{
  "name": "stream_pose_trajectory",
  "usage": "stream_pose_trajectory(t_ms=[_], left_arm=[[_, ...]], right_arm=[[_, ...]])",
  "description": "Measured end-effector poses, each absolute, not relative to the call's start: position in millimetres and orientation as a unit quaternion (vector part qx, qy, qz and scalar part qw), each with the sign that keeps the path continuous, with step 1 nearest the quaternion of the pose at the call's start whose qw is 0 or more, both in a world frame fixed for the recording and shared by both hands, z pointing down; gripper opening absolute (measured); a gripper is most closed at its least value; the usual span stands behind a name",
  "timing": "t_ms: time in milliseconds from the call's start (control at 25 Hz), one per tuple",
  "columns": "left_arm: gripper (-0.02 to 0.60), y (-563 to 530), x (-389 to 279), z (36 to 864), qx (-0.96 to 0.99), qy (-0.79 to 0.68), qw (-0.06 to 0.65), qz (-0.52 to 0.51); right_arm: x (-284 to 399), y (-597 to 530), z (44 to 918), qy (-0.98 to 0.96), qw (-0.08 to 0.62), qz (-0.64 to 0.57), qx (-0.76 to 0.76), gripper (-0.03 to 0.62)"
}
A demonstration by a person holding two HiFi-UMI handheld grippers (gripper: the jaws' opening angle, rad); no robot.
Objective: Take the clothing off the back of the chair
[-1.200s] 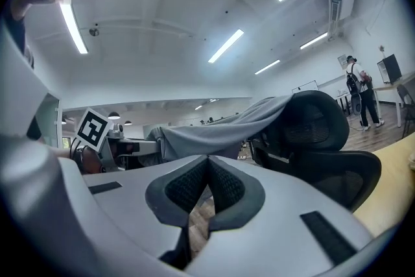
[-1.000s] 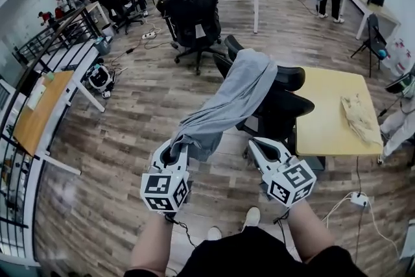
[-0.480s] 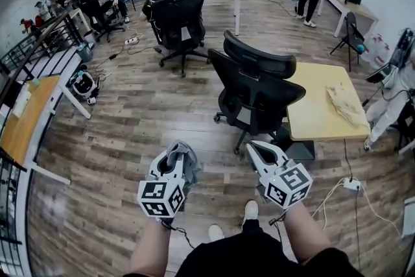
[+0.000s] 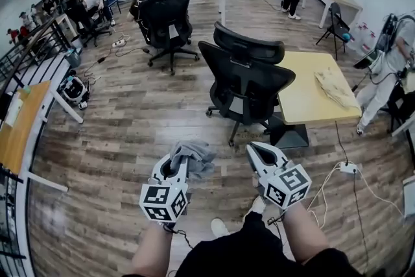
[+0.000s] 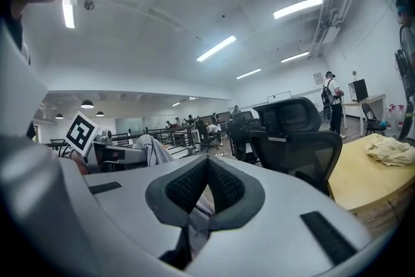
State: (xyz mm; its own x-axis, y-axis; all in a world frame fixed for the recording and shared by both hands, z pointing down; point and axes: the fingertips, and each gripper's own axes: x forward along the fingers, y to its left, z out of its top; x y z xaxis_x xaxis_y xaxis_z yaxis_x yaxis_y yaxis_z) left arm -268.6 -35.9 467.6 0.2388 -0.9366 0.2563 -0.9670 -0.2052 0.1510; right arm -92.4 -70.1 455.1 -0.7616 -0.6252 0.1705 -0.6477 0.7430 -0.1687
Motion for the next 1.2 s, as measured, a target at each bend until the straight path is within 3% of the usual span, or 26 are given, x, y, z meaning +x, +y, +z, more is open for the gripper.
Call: stream_pose_trajectory(t_ms=[600, 1200], left_arm=[[0.056, -28, -183, 453, 0.835, -0.532, 0.130, 0.053], [0.057, -37, -148, 451, 0.857, -0.497, 0.123, 0.063]], right_arm=[[-28, -49, 441, -0.903, 0.042, 0.106, 0.414, 0.012], [-8, -45, 453, -0.894, 0.046, 0.115, 0.430, 0.012]])
